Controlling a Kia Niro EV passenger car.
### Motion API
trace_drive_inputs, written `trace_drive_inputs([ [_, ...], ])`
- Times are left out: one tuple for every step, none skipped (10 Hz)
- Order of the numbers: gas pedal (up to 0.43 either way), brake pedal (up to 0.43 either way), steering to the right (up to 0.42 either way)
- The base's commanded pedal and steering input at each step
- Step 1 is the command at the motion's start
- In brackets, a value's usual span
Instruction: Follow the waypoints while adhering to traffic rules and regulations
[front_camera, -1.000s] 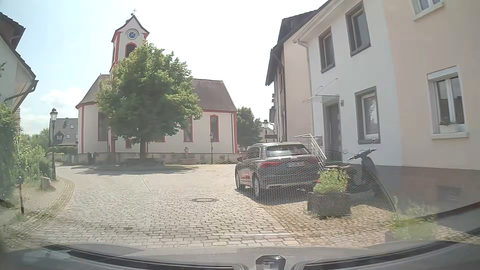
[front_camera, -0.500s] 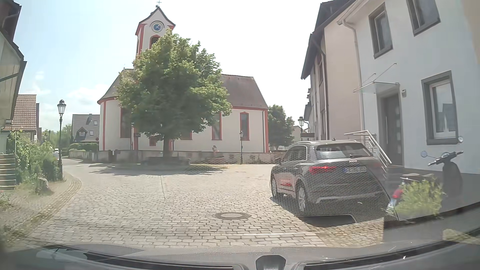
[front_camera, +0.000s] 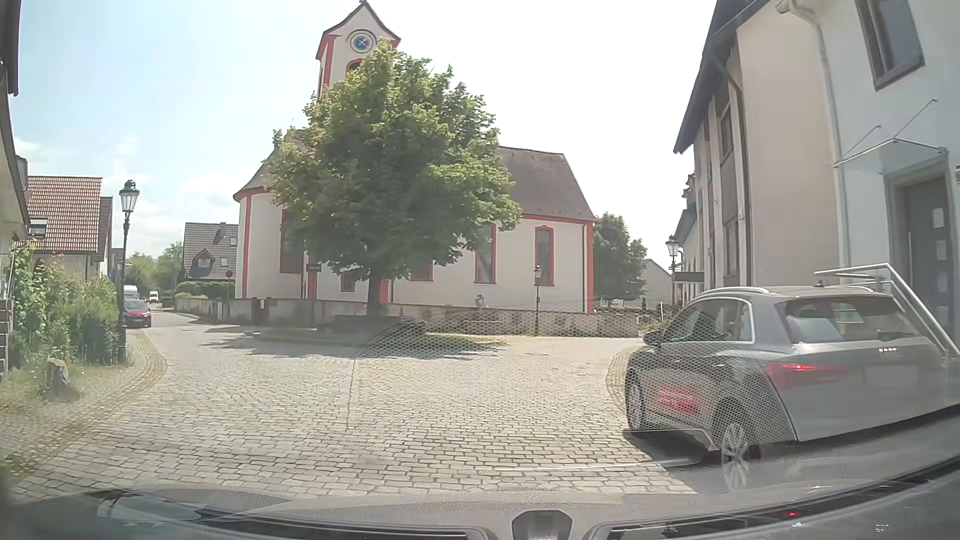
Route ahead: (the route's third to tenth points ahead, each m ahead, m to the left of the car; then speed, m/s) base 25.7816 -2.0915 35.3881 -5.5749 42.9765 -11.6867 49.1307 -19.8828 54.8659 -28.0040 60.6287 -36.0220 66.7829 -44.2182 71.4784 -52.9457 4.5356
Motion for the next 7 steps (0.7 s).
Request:
trace_drive_inputs([
  [0.067, 0.0, -0.097],
  [0.067, 0.0, -0.086],
  [0.067, 0.0, -0.065],
  [0.067, 0.0, -0.038],
  [0.067, 0.0, -0.017],
  [0.067, 0.0, 0.001],
  [0.067, 0.0, 0.019],
])
